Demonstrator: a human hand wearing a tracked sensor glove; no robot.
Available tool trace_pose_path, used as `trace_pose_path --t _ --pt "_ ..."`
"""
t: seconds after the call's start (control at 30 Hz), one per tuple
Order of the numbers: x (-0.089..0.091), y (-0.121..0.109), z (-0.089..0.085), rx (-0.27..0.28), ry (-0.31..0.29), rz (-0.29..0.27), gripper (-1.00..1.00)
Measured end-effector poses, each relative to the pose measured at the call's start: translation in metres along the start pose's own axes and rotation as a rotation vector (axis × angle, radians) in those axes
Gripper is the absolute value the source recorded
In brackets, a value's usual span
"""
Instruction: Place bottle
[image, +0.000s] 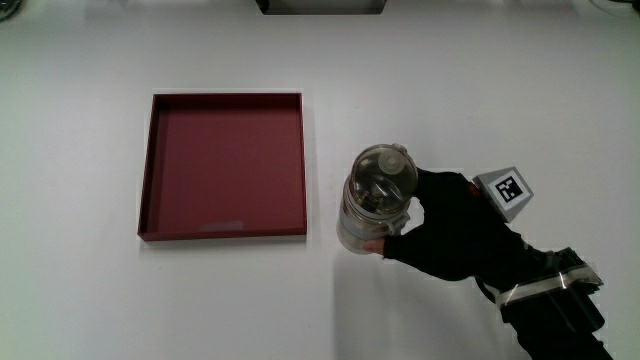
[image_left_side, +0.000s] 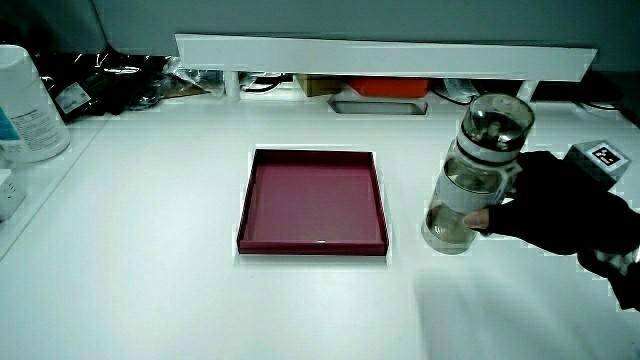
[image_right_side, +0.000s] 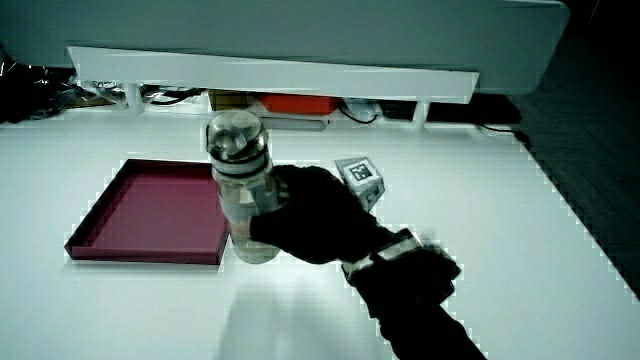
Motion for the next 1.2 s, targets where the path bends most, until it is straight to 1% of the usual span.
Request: trace_pose_path --t 0.03,0.07,0.1,0.13,0.17,0.23,0.27,0.3,0.37,0.4,0.47,0.5,0.57,0.6,0.63,0.7,0.73,0.77,0.8,0.83,0.9,0.93,0.97,1.0,1.03,1.07,1.17,1.2 --pt "0.001 -0.003 -0.001 -0.001 0.022 -0.011 0.0" --pt "0.004 -0.005 -0.001 0.0 0.029 -0.019 0.0" --pt "0.008 -0.007 -0.001 0.001 0.032 -0.017 0.0" --pt "0.013 -0.01 -0.002 0.001 0.024 -0.034 0.0" --pt "0.016 -0.011 -0.003 0.003 0.028 -0.036 0.0" --pt "0.026 -0.015 -0.006 0.003 0.039 -0.061 0.0" --pt "0.03 -0.017 -0.008 0.003 0.043 -0.046 0.0" --pt "0.034 -0.019 -0.01 0.004 0.052 -0.072 0.0" --pt "0.043 -0.022 -0.014 0.005 0.07 -0.089 0.0" --pt "0.044 -0.024 -0.016 0.008 0.074 -0.107 0.0" --pt "0.051 -0.027 -0.019 0.019 0.083 -0.107 0.0" --pt "0.05 -0.027 -0.021 0.016 0.101 -0.118 0.0" --pt "0.054 -0.029 -0.021 0.021 0.092 -0.124 0.0" --pt "0.054 -0.03 -0.022 0.023 0.1 -0.129 0.0" --pt "0.054 -0.031 -0.022 0.018 0.093 -0.123 0.0" --pt "0.057 -0.033 -0.023 0.031 0.105 -0.123 0.0" --pt "0.062 -0.035 -0.022 0.031 0.09 -0.132 0.0" --pt "0.065 -0.037 -0.022 0.039 0.104 -0.142 0.0" --pt "0.064 -0.037 -0.023 0.042 0.13 -0.128 0.0" --pt "0.065 -0.038 -0.023 0.044 0.119 -0.134 0.0" --pt "0.065 -0.038 -0.023 0.042 0.127 -0.133 0.0" --pt "0.065 -0.038 -0.023 0.038 0.126 -0.142 0.0" --pt "0.066 -0.038 -0.023 0.038 0.143 -0.141 0.0" --pt "0.066 -0.038 -0.022 0.037 0.153 -0.154 0.0" --pt "0.066 -0.039 -0.022 0.039 0.165 -0.139 0.0" --pt "0.071 -0.04 -0.021 0.036 0.146 -0.145 0.0" --pt "0.071 -0.039 -0.022 0.034 0.147 -0.143 -0.14" --pt "0.068 -0.039 -0.022 0.032 0.163 -0.146 -0.19"
